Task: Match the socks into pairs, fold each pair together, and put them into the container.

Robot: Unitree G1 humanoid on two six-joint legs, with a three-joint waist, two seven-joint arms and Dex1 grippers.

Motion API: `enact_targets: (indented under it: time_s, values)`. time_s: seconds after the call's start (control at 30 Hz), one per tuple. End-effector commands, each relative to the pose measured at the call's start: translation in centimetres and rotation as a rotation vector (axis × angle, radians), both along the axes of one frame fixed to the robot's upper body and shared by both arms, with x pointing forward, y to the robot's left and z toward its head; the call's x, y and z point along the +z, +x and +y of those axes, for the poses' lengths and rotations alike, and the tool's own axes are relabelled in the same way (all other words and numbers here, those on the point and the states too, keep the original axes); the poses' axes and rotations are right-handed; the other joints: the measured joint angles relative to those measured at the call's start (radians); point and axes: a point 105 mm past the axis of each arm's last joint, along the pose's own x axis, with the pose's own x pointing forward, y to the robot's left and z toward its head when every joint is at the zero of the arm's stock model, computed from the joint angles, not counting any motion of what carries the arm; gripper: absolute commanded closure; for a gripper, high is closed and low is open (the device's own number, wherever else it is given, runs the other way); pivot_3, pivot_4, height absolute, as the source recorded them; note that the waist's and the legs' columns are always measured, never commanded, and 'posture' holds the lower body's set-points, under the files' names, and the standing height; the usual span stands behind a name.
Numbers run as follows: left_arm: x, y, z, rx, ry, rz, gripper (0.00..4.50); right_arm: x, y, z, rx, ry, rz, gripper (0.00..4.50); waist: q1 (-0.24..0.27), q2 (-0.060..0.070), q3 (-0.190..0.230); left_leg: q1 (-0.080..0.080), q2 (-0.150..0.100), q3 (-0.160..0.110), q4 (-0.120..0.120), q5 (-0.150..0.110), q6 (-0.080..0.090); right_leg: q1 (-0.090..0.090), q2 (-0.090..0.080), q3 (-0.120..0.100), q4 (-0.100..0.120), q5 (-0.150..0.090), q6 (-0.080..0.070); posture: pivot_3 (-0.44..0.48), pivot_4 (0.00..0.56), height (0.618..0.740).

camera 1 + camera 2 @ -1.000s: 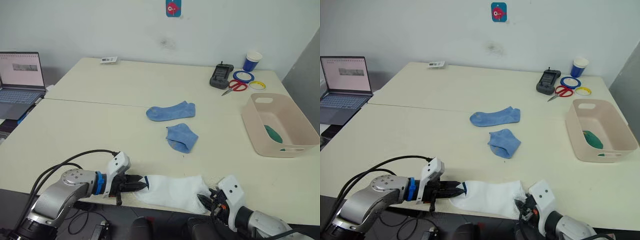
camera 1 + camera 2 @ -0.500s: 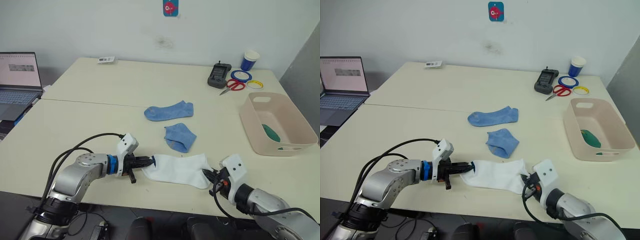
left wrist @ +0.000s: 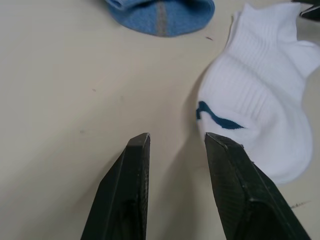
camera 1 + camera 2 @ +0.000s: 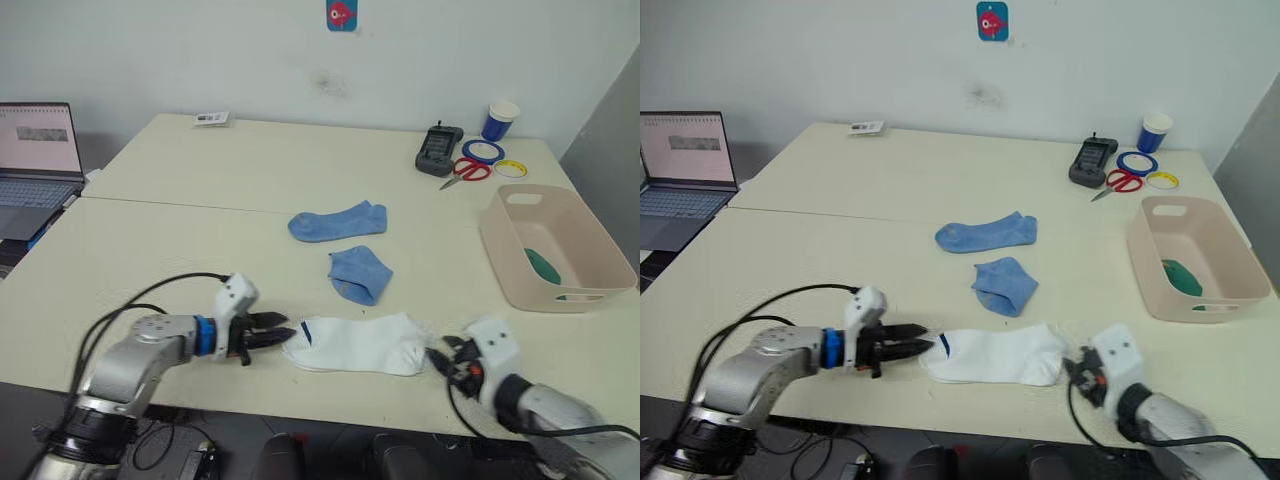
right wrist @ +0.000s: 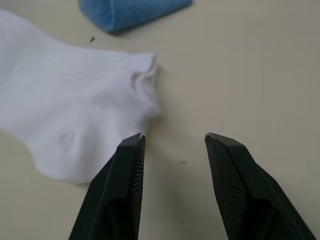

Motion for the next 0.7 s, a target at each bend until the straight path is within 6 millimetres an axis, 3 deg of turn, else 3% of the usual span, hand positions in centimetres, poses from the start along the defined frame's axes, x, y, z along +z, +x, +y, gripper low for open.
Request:
enact_targets:
  time_s: [0.03,0.1,0.17,0.27,0.33,0.5,0.57,0.7]
  values:
    - [3.5,0.1,-2.1,-0.145,-0.060,-0.115,2.77,3.2,-0.6,3.2,0.179,0.043,-0.119,2.51,0.000,0.000,0.000,0.001,0.000,0.000,0.000,0.000,0.000,0.001,0.000,0.000,0.000,0.000,0.000,0.000,0.150,0.725]
    - [4.1,-0.5,-3.7,-0.241,-0.095,-0.114,2.74,3.5,-0.3,4.6,0.232,0.049,-0.136,2.92,-0.003,0.000,0.000,0.001,0.000,0.000,0.000,0.000,0.000,0.001,0.001,0.001,-0.001,0.000,0.000,0.000,0.150,0.725]
    - [3.6,-1.7,-5.2,-0.347,-0.089,-0.085,3.16,3.1,0.0,6.1,0.271,0.073,-0.124,3.39,-0.003,0.000,0.000,0.000,0.000,0.001,0.000,0.000,0.000,0.001,0.001,0.002,-0.001,0.000,0.000,0.000,0.150,0.725]
    - [2.4,-2.9,-6.3,-0.443,-0.057,-0.030,4.02,2.2,0.3,7.7,0.322,0.062,-0.109,4.47,-0.001,0.000,0.000,-0.001,0.000,0.000,0.000,0.000,0.000,0.000,0.002,0.001,-0.001,0.000,0.000,0.000,0.150,0.725]
    - [0.7,-2.7,-6.8,-0.477,0.007,-0.039,4.46,1.2,0.8,8.6,0.343,0.050,-0.098,4.50,-0.001,0.000,0.000,-0.001,0.000,0.000,0.000,0.000,0.000,0.000,0.002,0.001,-0.001,0.000,0.000,0.000,0.150,0.725]
    - [-1.5,-1.2,-8.5,-0.451,0.031,-0.059,4.46,-1.1,1.3,9.7,0.381,0.004,-0.075,4.50,0.000,0.000,0.000,-0.001,0.000,0.000,0.002,0.000,0.000,0.000,0.002,0.001,-0.001,0.000,0.000,0.000,0.150,0.725]
    - [-3.4,-0.9,-8.7,-0.424,0.073,-0.024,4.46,-2.5,1.9,8.9,0.323,-0.033,-0.056,4.50,0.001,0.000,0.000,-0.002,0.000,0.000,0.003,0.000,0.000,-0.001,0.003,0.001,-0.001,0.000,0.000,0.000,0.150,0.725]
    - [-5.7,-1.2,-7.2,-0.400,0.168,0.026,4.46,-3.5,2.3,5.9,0.178,-0.058,-0.028,4.50,0.001,0.000,-0.001,-0.003,0.000,-0.001,0.002,0.000,0.000,-0.002,0.005,0.001,0.000,0.000,0.000,0.000,0.150,0.725]
